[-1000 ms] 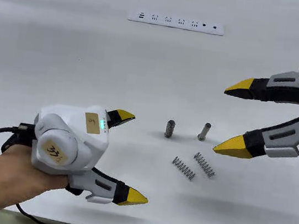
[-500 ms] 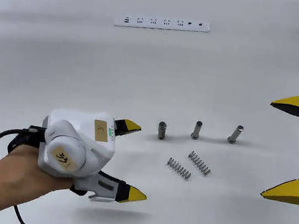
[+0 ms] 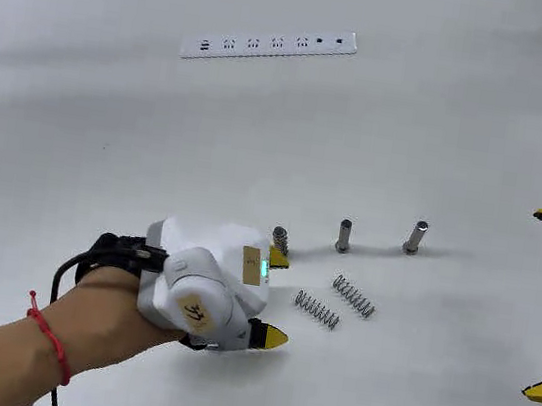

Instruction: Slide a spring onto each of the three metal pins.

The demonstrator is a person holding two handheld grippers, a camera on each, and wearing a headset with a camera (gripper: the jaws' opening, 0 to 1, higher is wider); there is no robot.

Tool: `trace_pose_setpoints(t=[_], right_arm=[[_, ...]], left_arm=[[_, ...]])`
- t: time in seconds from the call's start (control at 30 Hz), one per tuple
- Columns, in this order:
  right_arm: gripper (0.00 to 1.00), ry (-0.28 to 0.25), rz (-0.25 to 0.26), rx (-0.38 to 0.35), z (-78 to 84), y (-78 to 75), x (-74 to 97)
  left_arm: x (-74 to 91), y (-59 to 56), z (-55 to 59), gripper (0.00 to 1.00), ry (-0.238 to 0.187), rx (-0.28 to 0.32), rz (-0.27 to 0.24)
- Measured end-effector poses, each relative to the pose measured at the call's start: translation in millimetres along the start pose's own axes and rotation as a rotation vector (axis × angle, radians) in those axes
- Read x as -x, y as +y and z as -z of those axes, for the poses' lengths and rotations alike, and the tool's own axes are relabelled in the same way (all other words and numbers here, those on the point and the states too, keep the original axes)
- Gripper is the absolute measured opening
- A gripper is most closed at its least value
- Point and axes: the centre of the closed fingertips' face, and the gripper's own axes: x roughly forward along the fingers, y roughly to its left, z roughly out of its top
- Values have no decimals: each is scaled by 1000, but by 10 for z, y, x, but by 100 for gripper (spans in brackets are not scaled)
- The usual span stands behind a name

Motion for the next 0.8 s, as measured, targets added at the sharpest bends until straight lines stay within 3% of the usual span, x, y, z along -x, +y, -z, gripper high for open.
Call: trace_pose_setpoints(t=[0.23, 0.4, 0.67, 0.8], right_arm=[[96, -8, 8, -22, 35, 72, 41], [96, -6, 8, -37, 100, 96, 73], [96, 4, 7, -46, 220, 75, 128], [96, -1, 11, -49, 261, 51, 148]], left_arm=[[-173, -1, 54, 32, 65, -57, 26], [-247, 15, 90, 30, 100, -84, 39], [-290, 21, 57, 25, 110, -118, 63], [-288, 4, 77, 21, 116, -98, 80]])
